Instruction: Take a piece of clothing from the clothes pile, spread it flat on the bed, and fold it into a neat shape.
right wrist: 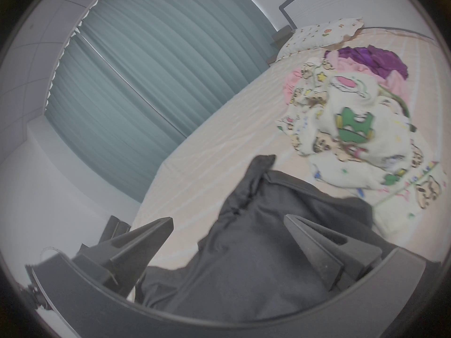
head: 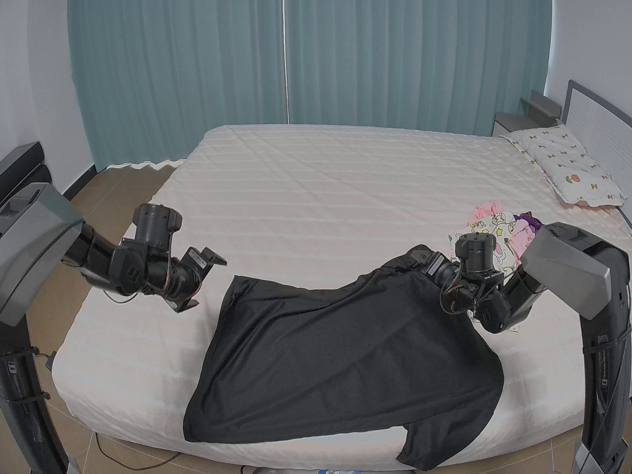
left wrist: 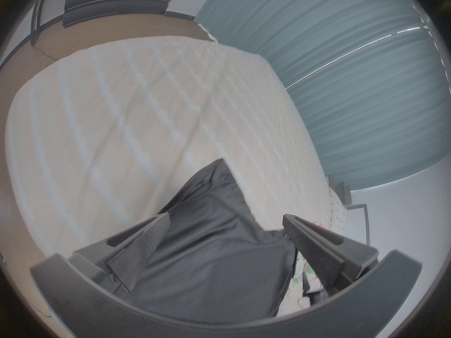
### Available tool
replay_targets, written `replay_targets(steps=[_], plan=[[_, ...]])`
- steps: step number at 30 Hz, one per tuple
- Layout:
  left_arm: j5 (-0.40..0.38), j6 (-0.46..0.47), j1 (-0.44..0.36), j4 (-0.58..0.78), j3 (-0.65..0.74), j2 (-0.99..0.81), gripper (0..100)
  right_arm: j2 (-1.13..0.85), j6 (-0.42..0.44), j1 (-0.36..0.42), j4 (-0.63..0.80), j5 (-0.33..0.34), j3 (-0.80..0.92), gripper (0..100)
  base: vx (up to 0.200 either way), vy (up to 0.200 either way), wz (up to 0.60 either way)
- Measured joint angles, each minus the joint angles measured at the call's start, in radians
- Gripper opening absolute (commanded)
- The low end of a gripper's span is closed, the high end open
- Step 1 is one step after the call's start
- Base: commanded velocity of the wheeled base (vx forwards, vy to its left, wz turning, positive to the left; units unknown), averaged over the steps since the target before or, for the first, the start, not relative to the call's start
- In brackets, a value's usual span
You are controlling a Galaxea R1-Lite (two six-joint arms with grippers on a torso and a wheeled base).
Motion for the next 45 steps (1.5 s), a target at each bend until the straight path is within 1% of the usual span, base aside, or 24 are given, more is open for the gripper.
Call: replay_targets(steps=[4,9,13,17,21,25,30,39,40,45], plan=[[0.019,0.028,-0.001,0.039,-0.167,0.099,100,-0.078,-0.003,0.005,-0.038,-0.001,0.172,100,0.000,0.000,0.00],[0.033,0.059,-0.003,0.065,-0.342,0.225,100,-0.159,-0.016,0.000,-0.099,0.000,0.341,100,0.000,0.000,0.00],[0.049,0.090,-0.006,0.074,-0.460,0.316,100,-0.200,-0.021,-0.010,-0.142,0.002,0.420,100,0.000,0.000,0.00],[0.071,0.111,-0.006,0.078,-0.566,0.401,100,-0.219,-0.023,-0.020,-0.193,0.005,0.456,100,0.000,0.000,0.00],[0.079,0.138,-0.003,0.079,-0.619,0.456,100,-0.220,-0.022,-0.019,-0.232,0.010,0.466,100,0.000,0.000,0.00],[0.087,0.190,-0.005,0.075,-0.639,0.494,100,-0.217,-0.021,-0.010,-0.285,0.010,0.481,100,0.000,0.000,0.00],[0.089,0.199,-0.015,0.074,-0.655,0.521,100,-0.213,-0.020,-0.007,-0.317,0.010,0.505,100,0.000,0.000,0.00],[0.139,0.200,-0.021,0.079,-0.720,0.574,100,-0.211,-0.020,0.014,-0.329,0.009,0.518,100,0.000,0.000,0.00],[0.141,0.200,-0.021,0.079,-0.729,0.581,0,-0.210,-0.020,0.018,-0.329,0.009,0.515,100,0.000,0.000,0.00],[0.143,0.212,-0.022,0.082,-0.744,0.599,0,-0.211,-0.021,0.025,-0.329,0.010,0.507,100,0.000,0.000,0.00]])
